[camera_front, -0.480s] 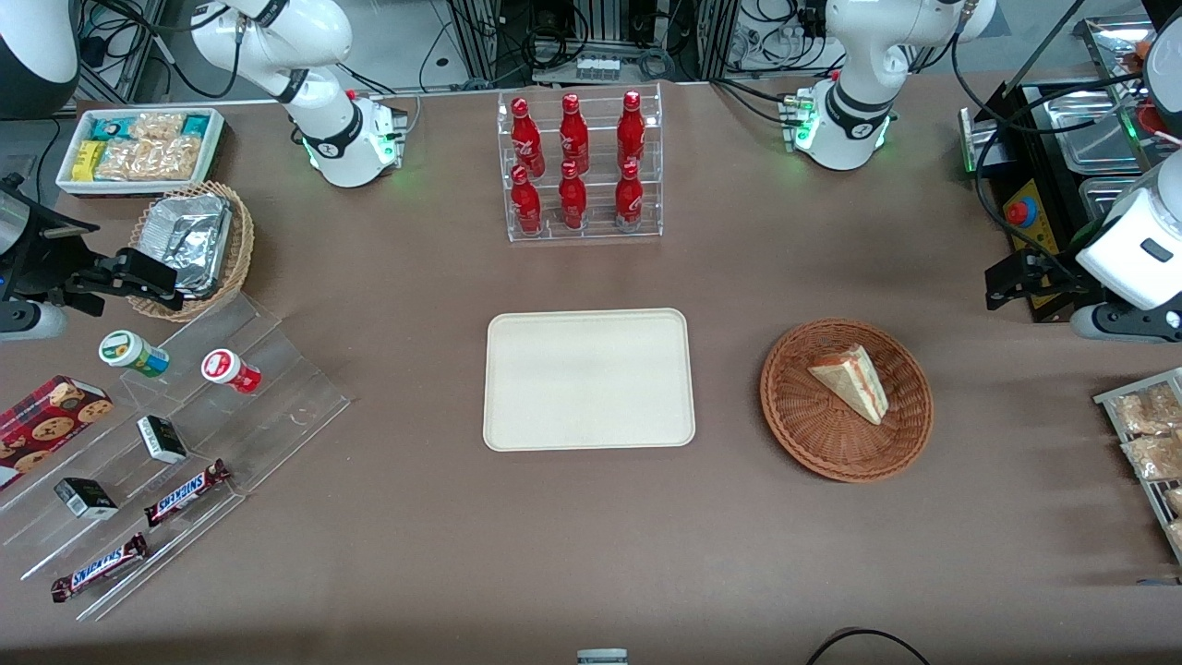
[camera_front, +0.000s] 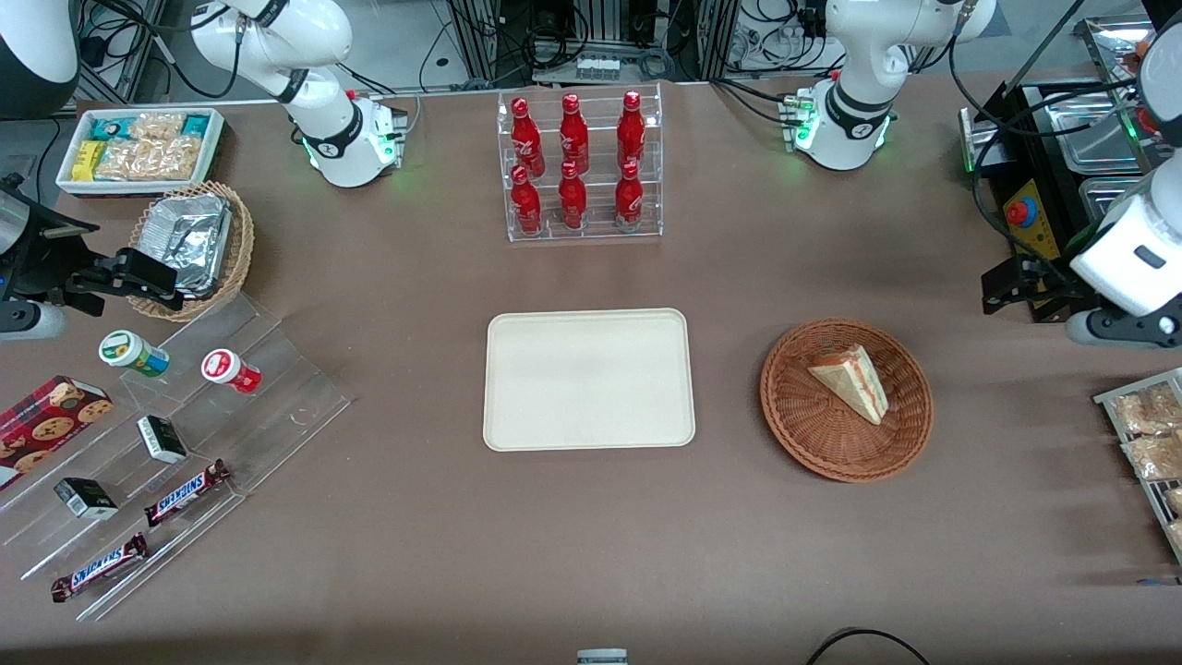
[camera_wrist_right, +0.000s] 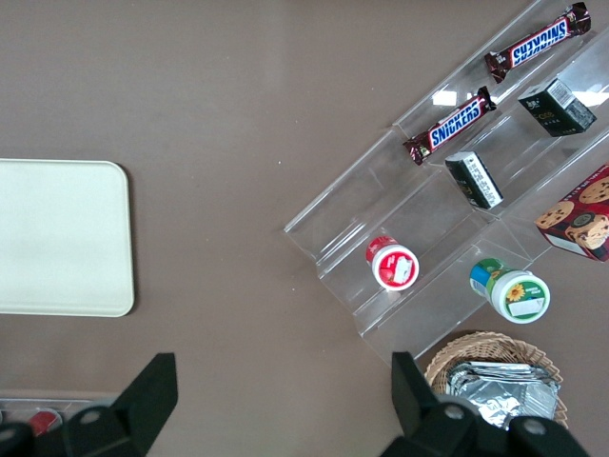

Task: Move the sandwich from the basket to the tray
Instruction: 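Move the left gripper down over the wrapped sandwich in the wicker basket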

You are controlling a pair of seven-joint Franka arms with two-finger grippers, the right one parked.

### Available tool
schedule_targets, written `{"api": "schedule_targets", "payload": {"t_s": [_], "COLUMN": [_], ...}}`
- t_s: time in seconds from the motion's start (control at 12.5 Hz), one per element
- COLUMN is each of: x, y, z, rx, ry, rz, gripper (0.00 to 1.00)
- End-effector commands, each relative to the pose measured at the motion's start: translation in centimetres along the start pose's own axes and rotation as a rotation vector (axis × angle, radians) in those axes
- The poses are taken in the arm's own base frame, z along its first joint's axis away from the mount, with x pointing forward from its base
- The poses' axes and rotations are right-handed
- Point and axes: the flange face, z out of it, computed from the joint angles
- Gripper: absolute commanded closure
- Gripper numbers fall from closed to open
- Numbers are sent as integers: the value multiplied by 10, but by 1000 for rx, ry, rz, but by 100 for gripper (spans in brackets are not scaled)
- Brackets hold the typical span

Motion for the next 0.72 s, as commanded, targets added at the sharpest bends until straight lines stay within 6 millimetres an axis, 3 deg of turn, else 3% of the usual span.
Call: {"api": "schedule_targets", "payload": {"t_s": [0.0, 0.16, 0.4, 0.64], "x": [38, 60, 84, 82], "y": [5, 7, 45, 71], "z": [50, 95, 150, 204], "rx": [8, 7, -20, -13], "ry": [-4, -2, -25, 4], "rz": [-64, -237, -479, -702], "gripper": [0, 0, 0, 1]}}
